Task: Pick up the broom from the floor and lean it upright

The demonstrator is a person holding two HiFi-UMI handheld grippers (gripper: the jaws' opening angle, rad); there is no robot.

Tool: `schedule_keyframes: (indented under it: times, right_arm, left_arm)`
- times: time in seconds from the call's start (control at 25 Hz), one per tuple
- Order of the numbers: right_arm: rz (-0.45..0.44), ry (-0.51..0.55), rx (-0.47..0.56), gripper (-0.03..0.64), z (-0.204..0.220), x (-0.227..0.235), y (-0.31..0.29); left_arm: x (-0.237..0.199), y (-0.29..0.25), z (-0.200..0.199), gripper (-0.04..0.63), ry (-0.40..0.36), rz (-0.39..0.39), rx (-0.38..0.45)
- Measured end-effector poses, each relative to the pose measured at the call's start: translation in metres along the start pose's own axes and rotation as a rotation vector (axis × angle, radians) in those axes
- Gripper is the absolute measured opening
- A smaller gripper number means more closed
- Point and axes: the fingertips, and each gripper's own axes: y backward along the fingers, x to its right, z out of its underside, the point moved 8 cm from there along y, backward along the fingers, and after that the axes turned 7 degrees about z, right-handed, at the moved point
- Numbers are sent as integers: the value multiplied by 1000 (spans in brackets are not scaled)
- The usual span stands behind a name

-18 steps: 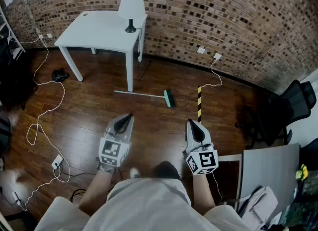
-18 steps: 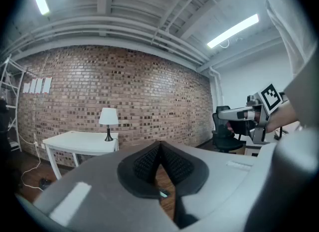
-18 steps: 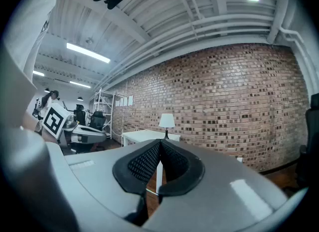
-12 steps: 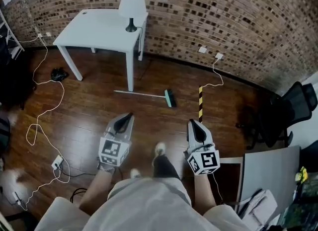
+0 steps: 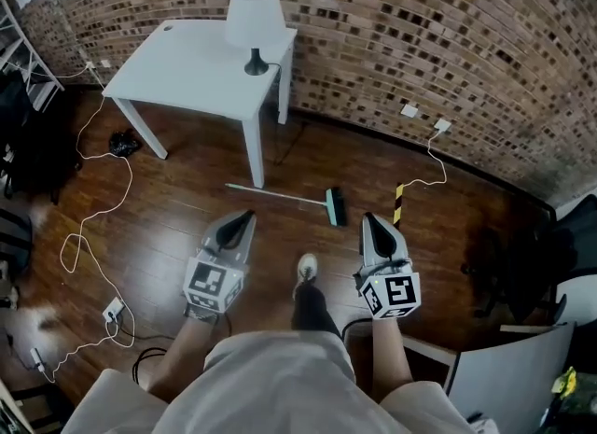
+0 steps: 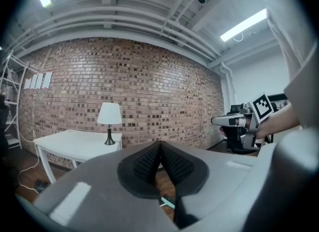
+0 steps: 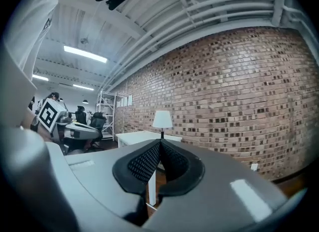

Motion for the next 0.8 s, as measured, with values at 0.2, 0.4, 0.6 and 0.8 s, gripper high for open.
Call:
schedule_keyframes:
  times: [0.2,0.4,0.6,0.8]
  right_arm:
    - [-40,16,29,12,-19,62,-81]
    - [-58,34,31,14,-30,115,-147]
    - [-58,17,2,14,-26,137,-191]
    - [-26,5,-23,14,-21,144,-223]
  left_arm:
    - [-31,-83,-19,2,-52,-71,-23]
    - [-55,-150,-37,2,-99,-117,-54]
    - [-81,-192,-35,2,-94,-112,-88]
    - [-109,-222,-33,2,-84,-76,-94]
